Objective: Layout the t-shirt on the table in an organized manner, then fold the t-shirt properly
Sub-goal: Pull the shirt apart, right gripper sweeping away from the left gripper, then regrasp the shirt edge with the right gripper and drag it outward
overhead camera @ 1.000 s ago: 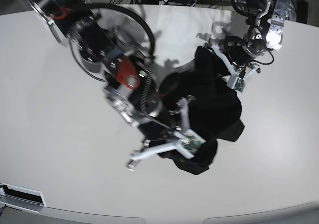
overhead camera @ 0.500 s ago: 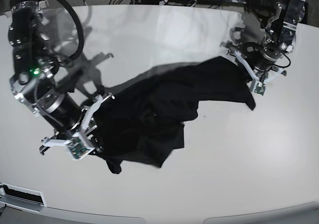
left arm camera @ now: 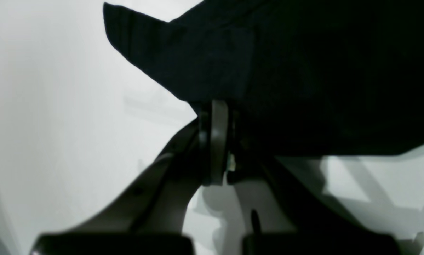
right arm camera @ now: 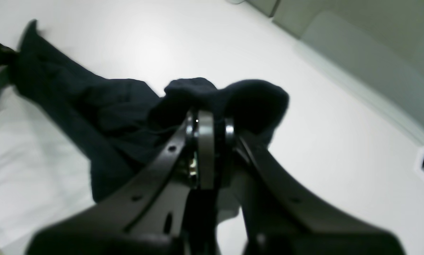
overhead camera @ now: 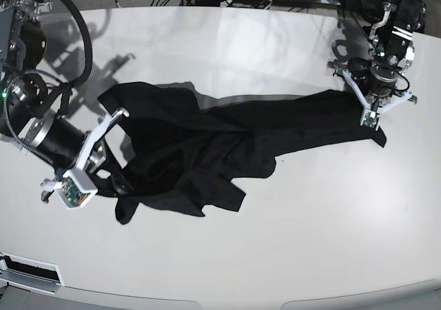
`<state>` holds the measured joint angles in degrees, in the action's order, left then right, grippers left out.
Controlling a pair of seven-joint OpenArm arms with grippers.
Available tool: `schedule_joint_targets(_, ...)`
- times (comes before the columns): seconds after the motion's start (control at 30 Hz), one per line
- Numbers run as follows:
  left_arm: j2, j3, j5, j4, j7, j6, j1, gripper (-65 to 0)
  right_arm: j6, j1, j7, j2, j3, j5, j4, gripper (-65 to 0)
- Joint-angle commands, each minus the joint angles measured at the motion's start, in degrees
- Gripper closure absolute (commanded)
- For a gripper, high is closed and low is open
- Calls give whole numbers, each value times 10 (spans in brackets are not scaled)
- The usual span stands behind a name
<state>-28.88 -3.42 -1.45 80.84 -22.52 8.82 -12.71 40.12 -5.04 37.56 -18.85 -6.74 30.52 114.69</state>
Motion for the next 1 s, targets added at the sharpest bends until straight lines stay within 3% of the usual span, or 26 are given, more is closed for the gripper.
schedule_joint_targets(0.0,-9,2,2,5,-2,-3,2,0,-1,5,-18,-5,-2,9,9,0)
schedule_joint_targets(0.1,-8,2,1,5,-2,-33,2,-4,-1,-9,11,-4,0,-16,8,0)
schedule_joint_targets(0.23,-8,2,0,5,-1,-52,2,-200,-1,-24,22,-3,0,-67,-16,0)
schedule_joint_targets(0.27,-8,2,-2,5,1,-52,2,-251,-1,-24,22,-3,0,-77,-24,-46)
schedule_joint_targets(0.3,-8,2,-4,5,0,-52,2,-290,-1,-24,22,-3,0,-87,-31,-138)
schedule_joint_targets(0.37,-8,2,-5,5,0,-50,2,-308,-44,-24,23,-3,0,-119,-40,-322)
schedule_joint_targets(0.4,-8,2,-5,5,-2,-44,2,-308,-59,-24,22,-3,0,-138,-40,-370)
schedule_joint_targets(0.6,-8,2,-5,5,-3,-26,0,-308,-72,-16,24,-4,-8,-130,-11,-377)
schedule_joint_targets(0.7,-8,2,-5,5,-7,-26,0,-308,-60,-16,23,-4,-8,-85,19,-377)
schedule_joint_targets(0.83,-8,2,-5,5,-8,-26,-1,-308,-30,-16,22,11,-1,19,20,-376)
schedule_joint_targets(0.97,-8,2,-5,5,-8,-26,1,-308,-53,32,22,35,46,-25,-60,-377)
